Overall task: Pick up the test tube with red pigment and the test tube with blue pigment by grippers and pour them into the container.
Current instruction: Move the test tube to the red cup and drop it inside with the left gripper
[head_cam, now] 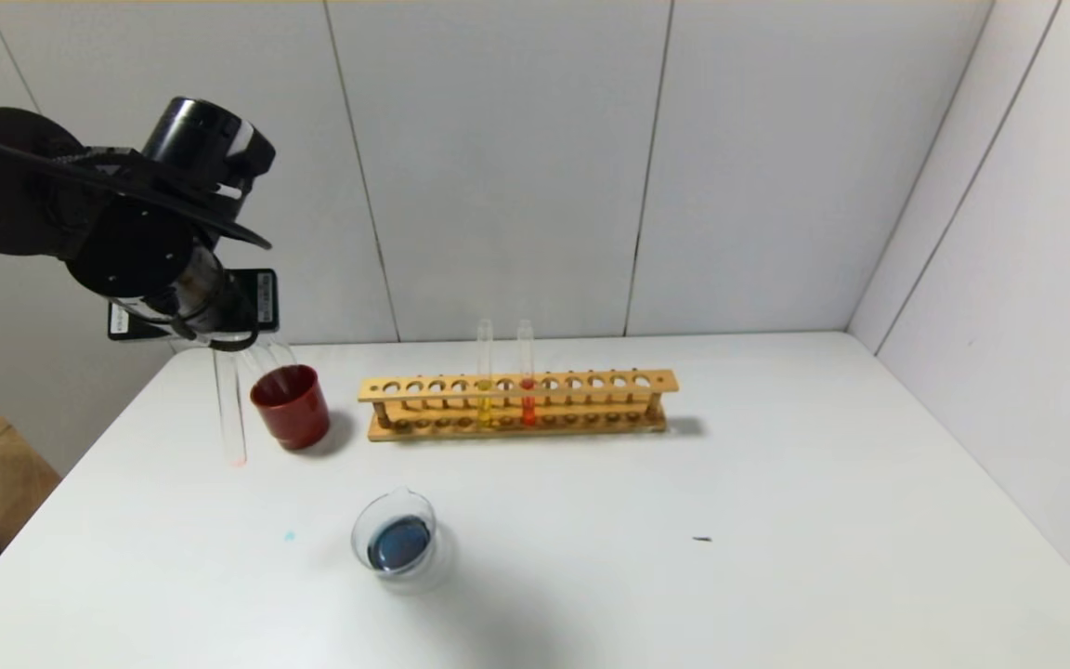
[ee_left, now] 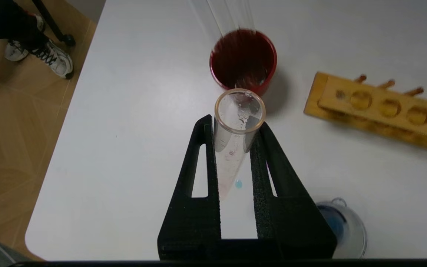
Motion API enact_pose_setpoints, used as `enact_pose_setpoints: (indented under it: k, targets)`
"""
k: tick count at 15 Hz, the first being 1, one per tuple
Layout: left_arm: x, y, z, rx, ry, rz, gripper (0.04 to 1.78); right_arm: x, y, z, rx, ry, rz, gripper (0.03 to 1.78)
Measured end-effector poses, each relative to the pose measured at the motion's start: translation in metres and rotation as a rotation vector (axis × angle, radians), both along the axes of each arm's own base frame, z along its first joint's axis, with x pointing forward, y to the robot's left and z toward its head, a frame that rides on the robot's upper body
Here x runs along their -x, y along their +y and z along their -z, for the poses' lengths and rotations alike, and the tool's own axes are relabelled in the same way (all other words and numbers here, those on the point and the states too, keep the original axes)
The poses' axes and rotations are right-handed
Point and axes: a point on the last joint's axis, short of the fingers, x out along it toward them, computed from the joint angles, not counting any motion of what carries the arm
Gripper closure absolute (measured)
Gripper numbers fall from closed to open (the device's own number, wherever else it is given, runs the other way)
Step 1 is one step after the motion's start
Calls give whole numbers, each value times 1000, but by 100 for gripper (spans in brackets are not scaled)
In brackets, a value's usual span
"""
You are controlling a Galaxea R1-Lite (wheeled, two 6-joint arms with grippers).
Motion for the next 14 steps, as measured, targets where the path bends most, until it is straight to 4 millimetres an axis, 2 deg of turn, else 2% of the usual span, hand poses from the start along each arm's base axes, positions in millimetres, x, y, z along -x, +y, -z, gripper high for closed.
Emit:
enact_pose_setpoints:
  k: [3, 6, 10, 14]
  targets:
    - [-16, 9, -6, 12, -58, -37, 152, 0, 0, 0, 0, 0, 0, 10]
    - [-40, 14, -11, 40, -169, -68, 152, 0, 0, 0, 0, 0, 1, 10]
    - [-74, 12, -7, 66, -334, -89, 152, 0, 0, 0, 0, 0, 0, 10]
    - [-99, 19, 6, 67, -377, -136, 152, 0, 0, 0, 0, 0, 0, 10]
